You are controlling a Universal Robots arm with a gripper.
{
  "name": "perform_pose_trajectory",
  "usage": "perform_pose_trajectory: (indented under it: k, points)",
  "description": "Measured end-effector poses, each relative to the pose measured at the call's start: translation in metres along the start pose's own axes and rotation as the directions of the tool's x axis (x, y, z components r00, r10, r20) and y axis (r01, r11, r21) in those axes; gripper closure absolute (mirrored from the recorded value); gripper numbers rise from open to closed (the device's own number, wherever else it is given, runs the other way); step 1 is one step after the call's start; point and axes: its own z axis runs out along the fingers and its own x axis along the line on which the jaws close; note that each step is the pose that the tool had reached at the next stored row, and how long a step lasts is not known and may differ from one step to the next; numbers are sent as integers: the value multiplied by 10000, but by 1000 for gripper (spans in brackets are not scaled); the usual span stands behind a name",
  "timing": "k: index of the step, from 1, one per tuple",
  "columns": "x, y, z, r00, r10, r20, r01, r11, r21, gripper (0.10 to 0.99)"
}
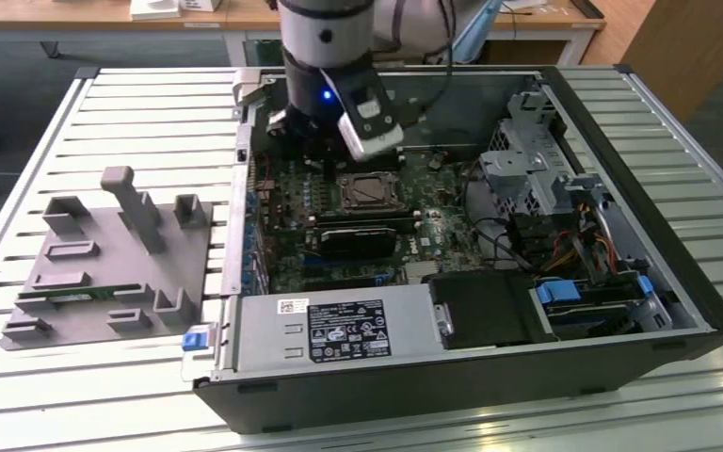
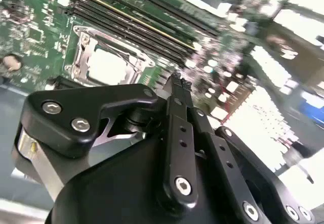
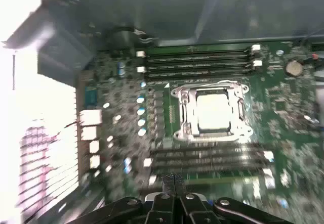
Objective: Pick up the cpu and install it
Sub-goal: 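Install the second cpu locking lever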
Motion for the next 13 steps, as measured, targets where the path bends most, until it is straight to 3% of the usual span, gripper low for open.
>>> perform_pose_trajectory:
  k: [4, 7, 10, 13]
  points:
    - [98, -5, -439, 10000, -14, 96, 12, 9997, 247, 980]
    - [141, 14, -686, 9999, -25, 143, 20, 9993, 385, 980]
    - [165, 36, -854, 9998, -32, 174, 24, 9989, 478, 980]
    - [175, 48, -930, 9998, -36, 186, 27, 9986, 521, 980]
